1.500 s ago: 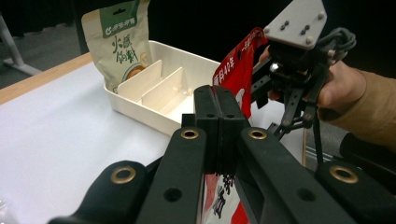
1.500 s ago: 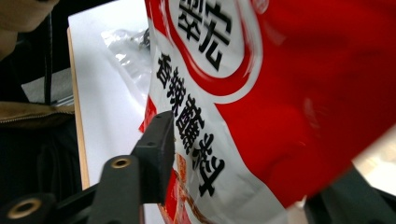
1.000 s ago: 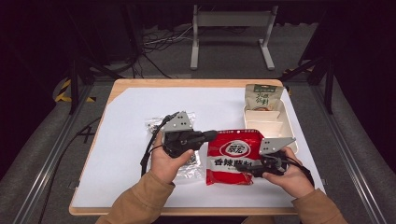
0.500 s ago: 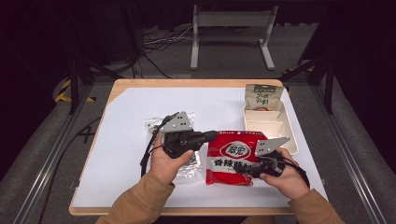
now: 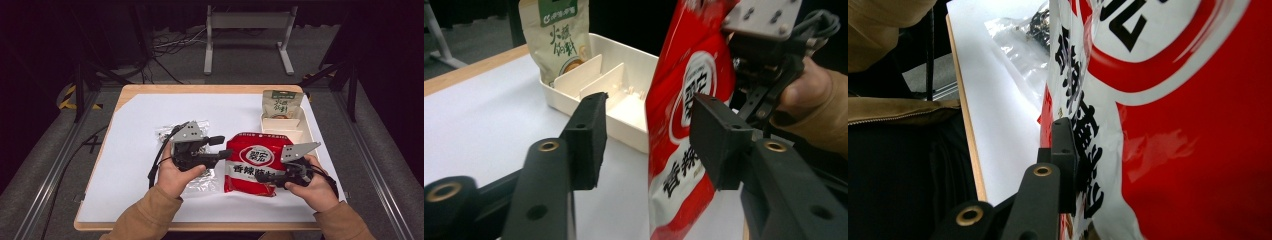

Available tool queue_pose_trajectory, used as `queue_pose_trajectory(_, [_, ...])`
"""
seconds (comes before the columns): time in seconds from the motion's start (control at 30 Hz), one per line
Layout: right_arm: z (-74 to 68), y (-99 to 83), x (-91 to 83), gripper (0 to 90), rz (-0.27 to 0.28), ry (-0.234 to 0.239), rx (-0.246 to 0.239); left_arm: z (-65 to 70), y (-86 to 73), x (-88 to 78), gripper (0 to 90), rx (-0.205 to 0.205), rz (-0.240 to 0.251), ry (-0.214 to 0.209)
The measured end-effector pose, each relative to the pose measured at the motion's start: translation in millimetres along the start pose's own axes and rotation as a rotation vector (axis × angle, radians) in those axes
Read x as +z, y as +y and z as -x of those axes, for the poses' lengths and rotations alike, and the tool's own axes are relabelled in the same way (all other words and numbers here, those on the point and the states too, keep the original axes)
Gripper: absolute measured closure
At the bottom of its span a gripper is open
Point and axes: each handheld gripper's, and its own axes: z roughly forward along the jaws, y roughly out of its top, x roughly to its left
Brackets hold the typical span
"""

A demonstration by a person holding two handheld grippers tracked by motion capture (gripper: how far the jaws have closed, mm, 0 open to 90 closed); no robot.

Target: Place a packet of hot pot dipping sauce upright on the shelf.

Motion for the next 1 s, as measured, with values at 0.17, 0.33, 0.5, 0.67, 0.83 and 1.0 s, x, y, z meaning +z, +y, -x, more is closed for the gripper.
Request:
queue_pose_trajectory(0.17, [-0.6,5.0,-7.6,83.2,0.002,-0.011,-0.007,-3.9,-3.7,-3.3,47.9,0.006,-0.015,0.022])
queue_pose_trajectory(0.33, [1.1,12.6,-17.6,83.2,0.007,-0.007,0.0,-8.6,-10.3,-8.3,46.0,0.007,-0.025,0.056])
queue_pose_trajectory(0.5, [2.4,19.2,-24.6,83.2,0.016,-0.009,-0.004,-14.5,-18.8,-14.6,43.1,0.002,-0.039,0.101])
queue_pose_trajectory(0.67, [5.2,30.3,-36.0,83.2,0.021,-0.019,-0.004,-19.6,-29.9,-21.4,42.4,-0.018,-0.054,0.124])
queue_pose_trajectory(0.83, [10.2,42.4,-49.0,83.1,0.031,-0.039,-0.01,-27.2,-39.7,-27.9,41.8,-0.038,-0.065,0.151])
queue_pose_trajectory(1.0, [16.5,50.1,-57.5,83.1,0.041,-0.055,-0.009,-30.1,-46.2,-31.2,41.0,-0.048,-0.078,0.164])
